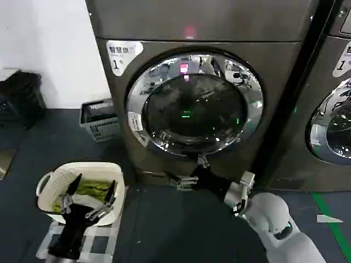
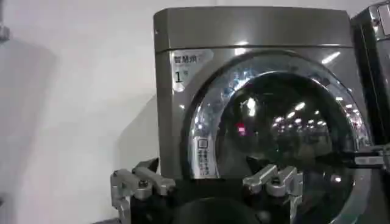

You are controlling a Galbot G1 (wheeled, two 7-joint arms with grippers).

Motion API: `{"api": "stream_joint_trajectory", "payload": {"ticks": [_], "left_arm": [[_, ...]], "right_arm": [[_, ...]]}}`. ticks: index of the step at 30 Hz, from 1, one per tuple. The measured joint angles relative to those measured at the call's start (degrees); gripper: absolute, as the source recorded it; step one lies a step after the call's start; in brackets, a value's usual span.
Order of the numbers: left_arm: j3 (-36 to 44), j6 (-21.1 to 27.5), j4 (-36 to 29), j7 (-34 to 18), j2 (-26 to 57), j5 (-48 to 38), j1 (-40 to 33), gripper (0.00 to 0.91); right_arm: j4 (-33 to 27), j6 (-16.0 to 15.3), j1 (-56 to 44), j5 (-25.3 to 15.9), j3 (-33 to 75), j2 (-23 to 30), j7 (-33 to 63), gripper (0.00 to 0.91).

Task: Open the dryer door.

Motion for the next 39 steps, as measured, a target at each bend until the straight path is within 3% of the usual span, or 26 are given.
{"api": "stream_joint_trajectory", "payload": {"ticks": [5,13,20,39], "left_arm": [[0.3,3.9,-1.2,-0.1,0.1,0.4,0.1,0.907],[0.7,6.0,-2.7,-0.5,-0.3,2.2,0.2,0.907],[0.6,7.0,-3.1,-0.9,-0.7,3.4,0.6,0.907],[1.6,9.3,-5.2,-0.4,-1.4,3.3,1.1,0.907]], "right_arm": [[-3.7,1.9,4.0,0.1,-2.3,0.6,-0.1,0.907],[-11.8,3.2,11.2,-0.4,-7.5,2.6,-0.7,0.907],[-19.3,6.6,17.4,-3.2,-11.2,5.5,-3.6,0.907],[-30.8,6.9,24.2,-4.0,-15.7,13.0,-3.2,0.907]]}}
